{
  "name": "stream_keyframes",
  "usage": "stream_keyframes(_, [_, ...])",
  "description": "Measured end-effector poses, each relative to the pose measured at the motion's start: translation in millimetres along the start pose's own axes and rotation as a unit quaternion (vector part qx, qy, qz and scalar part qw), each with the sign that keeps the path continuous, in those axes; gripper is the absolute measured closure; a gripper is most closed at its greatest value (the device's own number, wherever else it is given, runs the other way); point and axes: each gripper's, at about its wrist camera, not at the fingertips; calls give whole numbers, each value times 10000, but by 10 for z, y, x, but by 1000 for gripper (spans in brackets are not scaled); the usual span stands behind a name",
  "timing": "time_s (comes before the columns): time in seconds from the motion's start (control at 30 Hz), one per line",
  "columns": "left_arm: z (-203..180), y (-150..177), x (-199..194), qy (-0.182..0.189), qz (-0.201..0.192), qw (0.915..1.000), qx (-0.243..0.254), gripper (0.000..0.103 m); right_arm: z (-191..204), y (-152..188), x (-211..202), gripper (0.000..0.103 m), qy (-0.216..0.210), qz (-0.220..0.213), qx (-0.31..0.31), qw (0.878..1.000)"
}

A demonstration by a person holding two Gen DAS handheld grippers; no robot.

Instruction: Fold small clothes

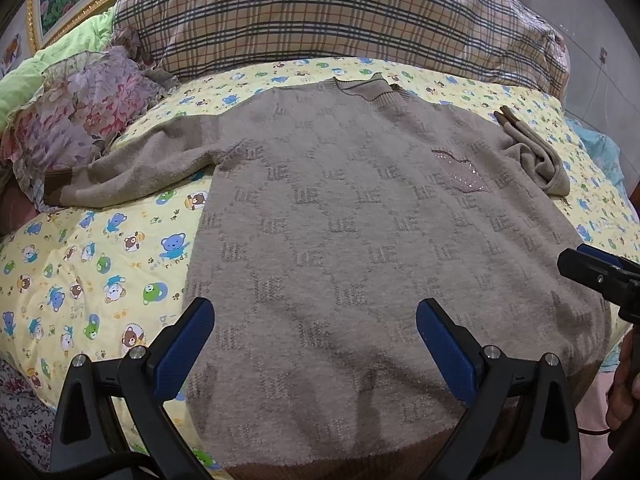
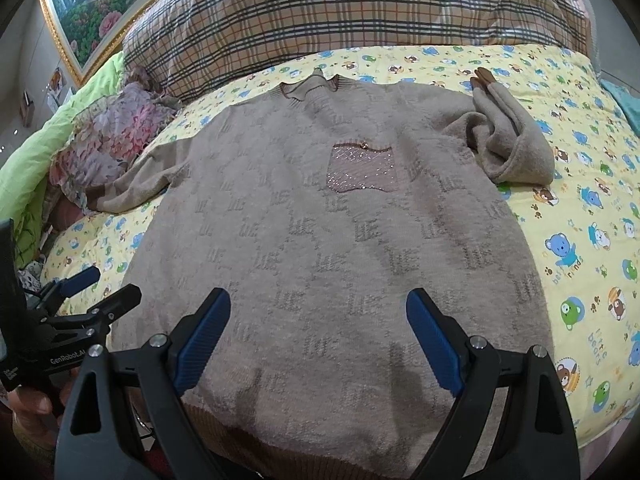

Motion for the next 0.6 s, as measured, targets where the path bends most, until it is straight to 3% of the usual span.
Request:
stream_keyframes(0.4, [4,-53,107,133,103,9999,2,2,-131,-54,13,13,-135,-27,228,9996])
stream_keyframes(0.6, [72,-298,146,318,-15,9995,-20,2,-420,-340,-70,13,-33,-259,460,9986])
Point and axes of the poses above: each gripper's, at about its wrist camera, not at the fingertips, and x roughly the way its jaws point, z to its left, y to its underside, and after that the axes turned 3 degrees about x, right-handed
